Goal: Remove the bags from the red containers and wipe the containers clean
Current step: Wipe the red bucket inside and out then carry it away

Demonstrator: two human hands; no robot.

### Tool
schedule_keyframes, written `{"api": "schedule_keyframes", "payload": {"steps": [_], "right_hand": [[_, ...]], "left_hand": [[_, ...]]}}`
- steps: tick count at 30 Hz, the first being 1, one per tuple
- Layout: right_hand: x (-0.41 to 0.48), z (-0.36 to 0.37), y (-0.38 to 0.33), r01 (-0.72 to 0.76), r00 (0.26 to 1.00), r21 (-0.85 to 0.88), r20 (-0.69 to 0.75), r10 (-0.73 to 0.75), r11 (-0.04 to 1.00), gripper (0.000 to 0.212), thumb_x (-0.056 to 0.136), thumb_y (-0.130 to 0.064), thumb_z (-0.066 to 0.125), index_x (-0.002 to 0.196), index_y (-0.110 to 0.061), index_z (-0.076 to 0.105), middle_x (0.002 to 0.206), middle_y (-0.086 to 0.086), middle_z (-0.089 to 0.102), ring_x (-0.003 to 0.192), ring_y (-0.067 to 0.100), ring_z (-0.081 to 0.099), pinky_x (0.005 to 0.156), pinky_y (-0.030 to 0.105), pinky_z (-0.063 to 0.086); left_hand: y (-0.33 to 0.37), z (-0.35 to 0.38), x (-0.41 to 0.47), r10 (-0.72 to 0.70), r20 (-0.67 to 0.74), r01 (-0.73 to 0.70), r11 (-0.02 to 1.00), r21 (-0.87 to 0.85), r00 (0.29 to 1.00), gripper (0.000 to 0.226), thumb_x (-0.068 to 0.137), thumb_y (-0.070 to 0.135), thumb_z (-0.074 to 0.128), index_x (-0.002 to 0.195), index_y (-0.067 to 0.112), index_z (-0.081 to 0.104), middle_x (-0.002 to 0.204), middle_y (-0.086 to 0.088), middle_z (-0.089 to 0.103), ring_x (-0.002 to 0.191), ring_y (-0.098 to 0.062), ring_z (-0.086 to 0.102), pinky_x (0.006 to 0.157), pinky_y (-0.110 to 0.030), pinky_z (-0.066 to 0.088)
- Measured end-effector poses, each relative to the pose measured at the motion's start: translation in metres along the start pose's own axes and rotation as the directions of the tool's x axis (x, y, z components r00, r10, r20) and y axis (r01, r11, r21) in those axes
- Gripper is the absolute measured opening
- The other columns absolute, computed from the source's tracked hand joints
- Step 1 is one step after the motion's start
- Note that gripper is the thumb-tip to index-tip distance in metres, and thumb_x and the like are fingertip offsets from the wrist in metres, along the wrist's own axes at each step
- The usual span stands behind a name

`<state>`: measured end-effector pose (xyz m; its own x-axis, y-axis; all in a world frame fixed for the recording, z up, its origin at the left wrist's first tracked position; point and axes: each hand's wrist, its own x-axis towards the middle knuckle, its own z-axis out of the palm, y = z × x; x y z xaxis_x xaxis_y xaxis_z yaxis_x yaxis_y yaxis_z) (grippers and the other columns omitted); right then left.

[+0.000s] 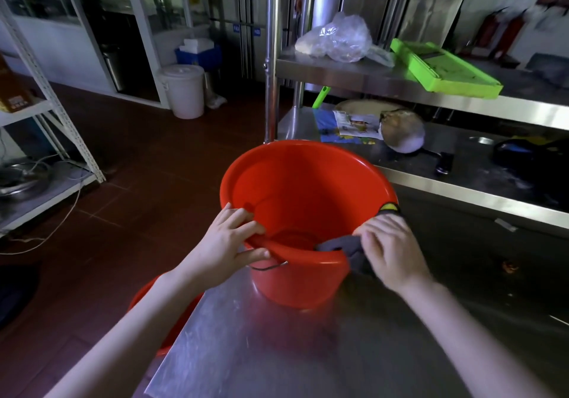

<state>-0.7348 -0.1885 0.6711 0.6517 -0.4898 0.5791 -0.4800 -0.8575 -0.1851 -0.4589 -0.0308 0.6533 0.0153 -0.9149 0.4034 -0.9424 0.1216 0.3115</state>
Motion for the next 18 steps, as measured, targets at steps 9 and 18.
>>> {"api": "schedule_keyframes", "payload": {"steps": [9, 18], "right_hand": [[-0.003, 0.02, -0.042, -0.239, 0.965, -0.128, -0.145, 0.22, 0.963, 0.037, 0.091, -0.022, 0.038, 0.061, -0.017, 0.059, 0.064, 0.001, 0.061, 0.068, 0.028, 0.058, 0.075, 0.04, 0.041], [-0.013, 0.038, -0.076, -0.046, 0.989, -0.094, -0.143, 0.033, 0.994, 0.036, 0.098, -0.027, 0.038, 0.082, -0.016, 0.069, 0.076, -0.002, 0.066, 0.073, 0.026, 0.06, 0.073, 0.041, 0.044]], "left_hand": [[0.018, 0.005, -0.002, -0.096, -0.047, 0.097, 0.995, 0.006, 0.994, 0.067, 0.085, 0.073, 0.038, 0.099, 0.017, 0.071, 0.094, -0.002, 0.055, 0.095, -0.026, 0.055, 0.112, -0.052, 0.026], [0.0, -0.019, -0.009, -0.146, 0.042, 0.148, 0.988, -0.034, 0.988, 0.075, 0.085, 0.079, 0.027, 0.12, 0.026, 0.067, 0.137, -0.001, 0.052, 0.141, -0.023, 0.034, 0.115, -0.053, 0.024]]}}
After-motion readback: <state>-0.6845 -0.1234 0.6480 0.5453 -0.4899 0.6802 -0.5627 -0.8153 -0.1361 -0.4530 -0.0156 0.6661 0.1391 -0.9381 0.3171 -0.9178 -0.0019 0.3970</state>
